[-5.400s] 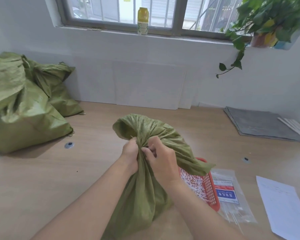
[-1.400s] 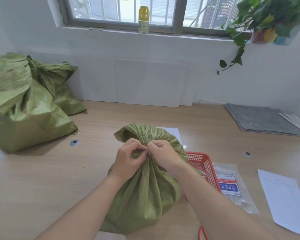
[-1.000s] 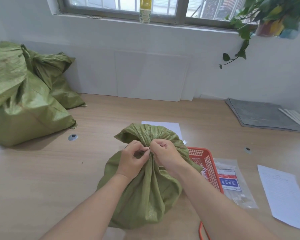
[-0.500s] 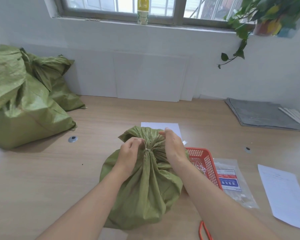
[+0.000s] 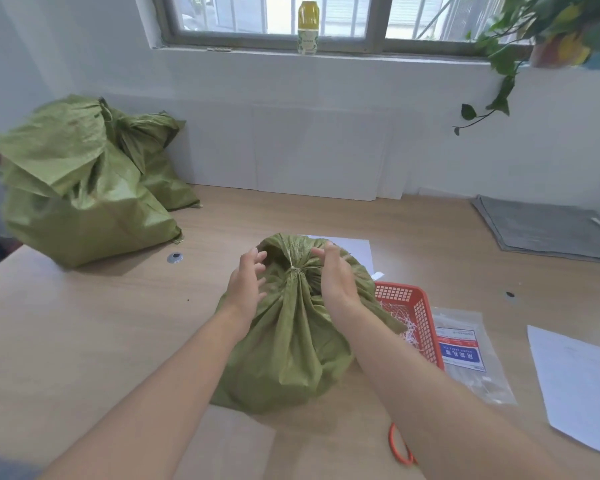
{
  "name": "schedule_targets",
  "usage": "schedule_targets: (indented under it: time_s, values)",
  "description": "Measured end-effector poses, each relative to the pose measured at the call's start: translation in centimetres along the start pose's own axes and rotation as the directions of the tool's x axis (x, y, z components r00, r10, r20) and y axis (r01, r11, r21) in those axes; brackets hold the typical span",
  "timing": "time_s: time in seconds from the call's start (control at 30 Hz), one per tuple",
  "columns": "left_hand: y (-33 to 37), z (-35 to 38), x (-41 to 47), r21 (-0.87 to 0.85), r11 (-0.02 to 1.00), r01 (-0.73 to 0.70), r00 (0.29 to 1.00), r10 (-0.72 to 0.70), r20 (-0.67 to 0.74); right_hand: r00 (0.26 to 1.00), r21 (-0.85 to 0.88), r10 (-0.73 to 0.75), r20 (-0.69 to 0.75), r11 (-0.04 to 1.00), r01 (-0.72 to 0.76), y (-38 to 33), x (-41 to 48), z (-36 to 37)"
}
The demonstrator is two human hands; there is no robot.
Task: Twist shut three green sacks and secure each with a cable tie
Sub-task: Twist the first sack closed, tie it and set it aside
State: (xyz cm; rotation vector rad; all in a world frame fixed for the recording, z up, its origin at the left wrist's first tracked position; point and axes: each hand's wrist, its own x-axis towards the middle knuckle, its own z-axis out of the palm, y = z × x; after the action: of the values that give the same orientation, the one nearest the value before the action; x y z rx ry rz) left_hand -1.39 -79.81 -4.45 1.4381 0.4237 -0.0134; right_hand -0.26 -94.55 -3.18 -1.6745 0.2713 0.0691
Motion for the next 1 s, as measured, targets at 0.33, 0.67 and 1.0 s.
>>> schedule_targets:
  time_s: [0.33,0.67,1.0]
  values:
    - [-1.2,0.0,-8.2,0.051,0.996,-0.079,0.993,0.074,0.091,0.997,0.03,-0.01,-0.081,0.999,0.013,2.1,-7.3,-2.4]
    - [-5.3,2.9,-15.6,0.111,0.993,0.045,0.978,-0.067,0.199,0.975,0.004,0.088,-0.206,0.996,-0.089,7.4,-15.7,-8.1]
    - [-11.9,11.9,-17.7,0.203,0.969,0.138,0.969,-0.174,0.175,0.964,0.004,0.164,-0.211,0.986,-0.167,14.3,-14.5,-17.6]
